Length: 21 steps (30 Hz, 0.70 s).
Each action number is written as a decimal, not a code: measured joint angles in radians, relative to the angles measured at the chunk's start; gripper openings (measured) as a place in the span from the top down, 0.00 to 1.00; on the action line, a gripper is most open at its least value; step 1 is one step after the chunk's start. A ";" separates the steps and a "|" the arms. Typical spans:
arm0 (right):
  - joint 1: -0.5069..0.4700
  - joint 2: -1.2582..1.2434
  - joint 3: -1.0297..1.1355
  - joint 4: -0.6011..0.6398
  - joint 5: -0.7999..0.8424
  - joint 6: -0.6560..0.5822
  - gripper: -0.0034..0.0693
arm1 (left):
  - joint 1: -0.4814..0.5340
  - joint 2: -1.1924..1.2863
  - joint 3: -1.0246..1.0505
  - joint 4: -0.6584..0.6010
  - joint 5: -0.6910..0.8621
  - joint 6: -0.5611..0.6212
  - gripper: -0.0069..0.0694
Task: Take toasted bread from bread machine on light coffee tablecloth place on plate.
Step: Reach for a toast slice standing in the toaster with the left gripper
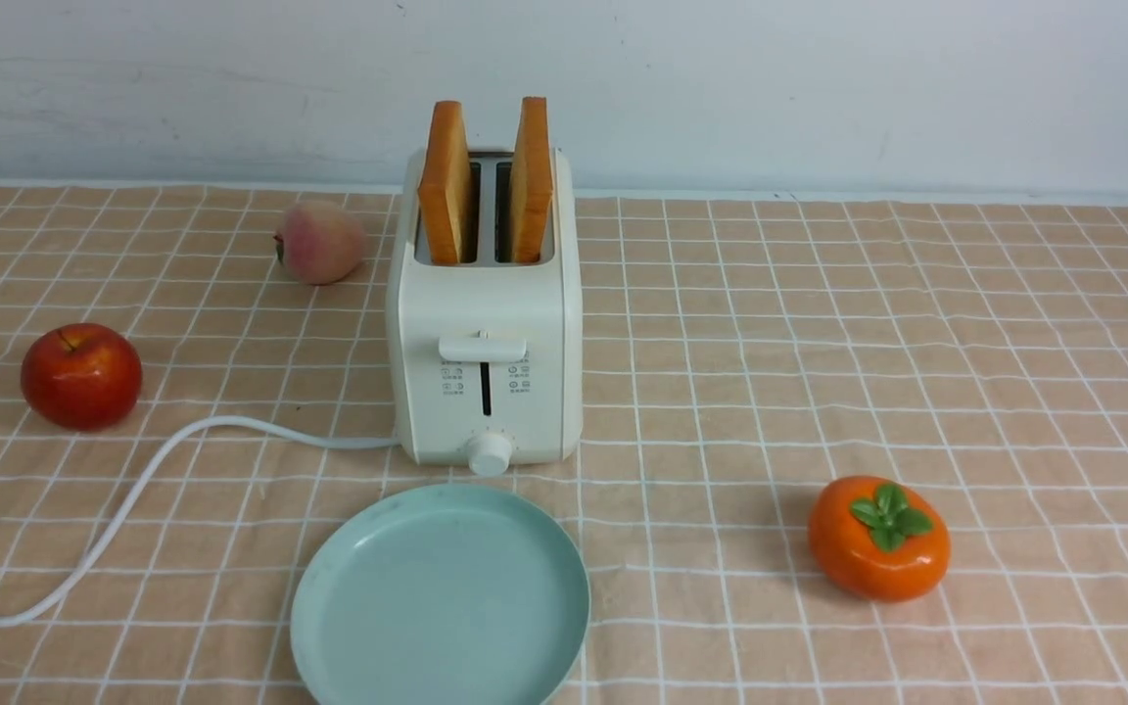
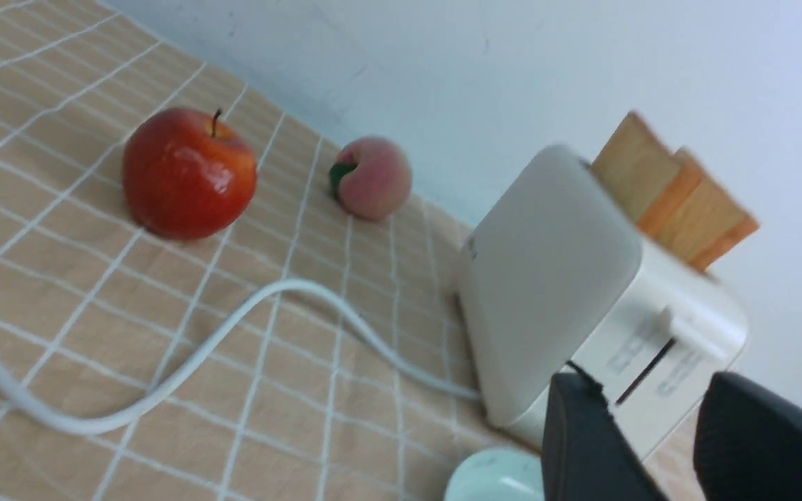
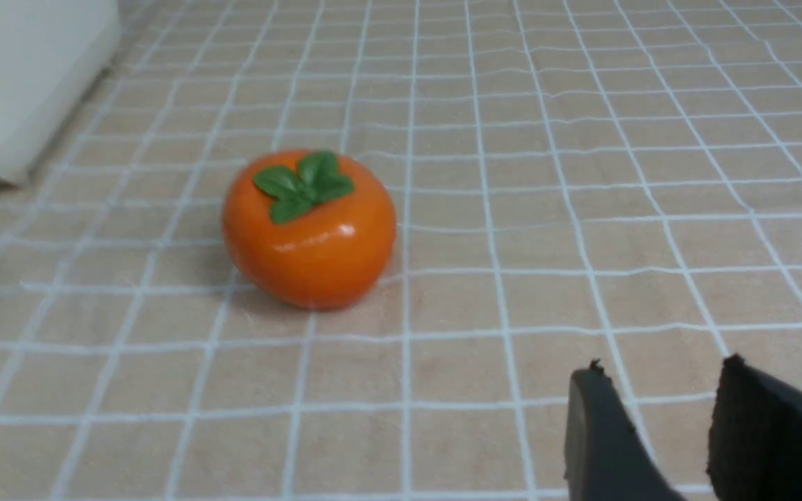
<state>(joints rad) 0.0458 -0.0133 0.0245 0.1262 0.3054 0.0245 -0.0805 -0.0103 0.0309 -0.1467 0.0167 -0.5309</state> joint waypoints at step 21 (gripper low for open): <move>0.000 0.053 -0.319 0.371 -0.233 0.162 0.63 | 0.000 0.020 -0.138 -0.078 -0.311 -0.104 0.88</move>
<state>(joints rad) 0.0458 0.0392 -0.2944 0.4971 0.0727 0.1869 -0.0805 0.0102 -0.1069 -0.2246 -0.2945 -0.6348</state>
